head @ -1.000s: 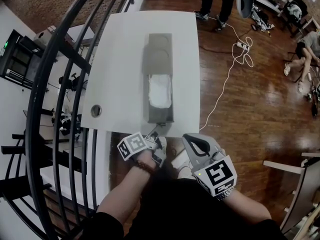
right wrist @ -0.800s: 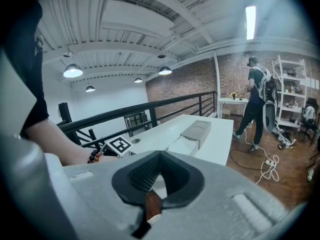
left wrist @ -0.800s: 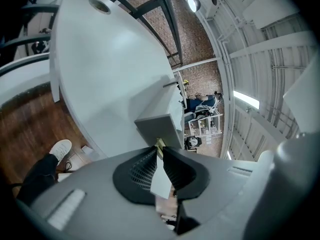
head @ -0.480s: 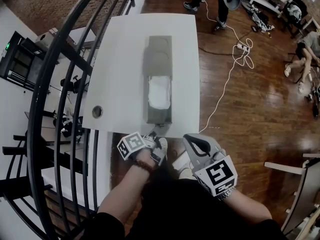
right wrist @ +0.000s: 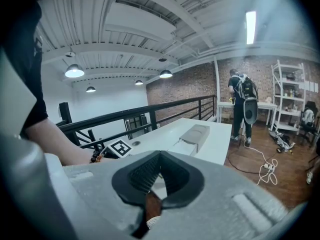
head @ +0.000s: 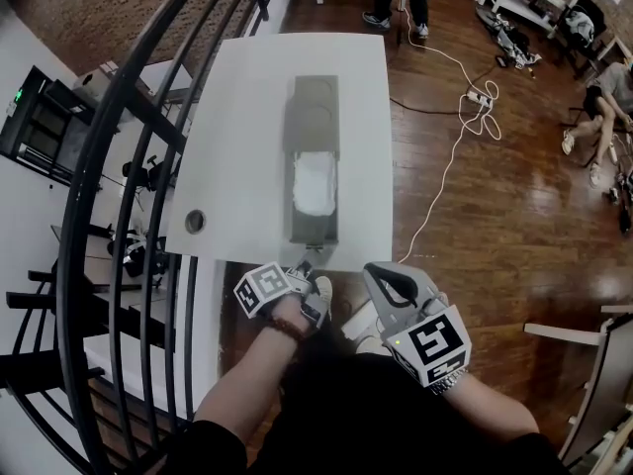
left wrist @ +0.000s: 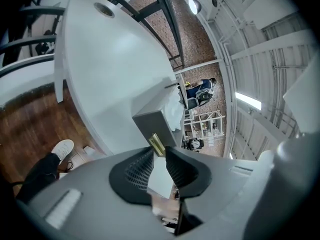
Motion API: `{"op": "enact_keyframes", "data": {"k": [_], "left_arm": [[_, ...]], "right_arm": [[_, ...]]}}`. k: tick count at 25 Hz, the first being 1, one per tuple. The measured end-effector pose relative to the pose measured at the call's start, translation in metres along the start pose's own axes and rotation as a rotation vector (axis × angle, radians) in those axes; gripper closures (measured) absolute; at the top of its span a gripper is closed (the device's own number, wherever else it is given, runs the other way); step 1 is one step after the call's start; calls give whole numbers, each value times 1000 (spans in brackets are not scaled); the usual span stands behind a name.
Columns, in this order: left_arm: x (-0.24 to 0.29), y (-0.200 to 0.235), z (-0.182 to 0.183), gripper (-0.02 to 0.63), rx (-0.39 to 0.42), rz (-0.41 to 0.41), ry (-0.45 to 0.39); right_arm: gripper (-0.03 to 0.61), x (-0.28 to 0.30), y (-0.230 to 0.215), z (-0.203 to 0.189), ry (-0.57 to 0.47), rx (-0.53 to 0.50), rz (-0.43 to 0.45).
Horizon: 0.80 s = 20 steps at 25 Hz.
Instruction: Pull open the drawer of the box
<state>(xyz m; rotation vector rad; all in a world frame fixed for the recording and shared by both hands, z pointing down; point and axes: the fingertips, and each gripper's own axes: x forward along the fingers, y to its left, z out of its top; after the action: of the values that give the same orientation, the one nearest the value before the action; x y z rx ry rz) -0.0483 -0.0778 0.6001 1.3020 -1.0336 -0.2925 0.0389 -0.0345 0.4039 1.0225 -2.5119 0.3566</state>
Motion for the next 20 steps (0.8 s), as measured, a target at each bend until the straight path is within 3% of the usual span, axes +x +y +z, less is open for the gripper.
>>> {"op": "enact_keyframes", "data": {"k": [10, 20], "left_arm": [[-14, -25, -5, 571, 101, -19, -31], [-53, -76, -29, 598, 341, -79, -86]], "right_arm": [[588, -20, -1, 8, -57, -12, 4], [588, -56, 15, 7, -137, -42, 21]]}}
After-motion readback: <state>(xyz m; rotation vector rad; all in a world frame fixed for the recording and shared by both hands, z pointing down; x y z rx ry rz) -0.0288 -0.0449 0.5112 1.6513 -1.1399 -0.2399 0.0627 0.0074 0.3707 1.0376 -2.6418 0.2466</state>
